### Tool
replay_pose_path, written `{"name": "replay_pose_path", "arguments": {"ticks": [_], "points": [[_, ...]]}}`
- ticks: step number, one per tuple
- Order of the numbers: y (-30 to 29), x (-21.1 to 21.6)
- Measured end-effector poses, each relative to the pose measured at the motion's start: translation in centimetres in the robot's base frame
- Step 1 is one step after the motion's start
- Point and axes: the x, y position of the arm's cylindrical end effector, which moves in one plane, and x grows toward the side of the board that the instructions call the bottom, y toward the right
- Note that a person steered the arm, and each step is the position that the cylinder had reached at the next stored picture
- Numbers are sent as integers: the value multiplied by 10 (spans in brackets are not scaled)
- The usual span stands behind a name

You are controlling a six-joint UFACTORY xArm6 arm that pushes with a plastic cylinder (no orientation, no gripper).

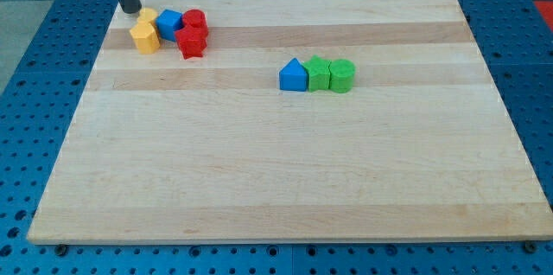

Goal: Move the yellow blocks downwards

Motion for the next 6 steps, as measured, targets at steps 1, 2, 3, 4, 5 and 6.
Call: {"name": "replay_pose_path", "arguments": {"ticks": [1,2,3,4,5,6], "points": [[9,0],[9,0],[9,20],[9,73],[9,107],[9,113]]}}
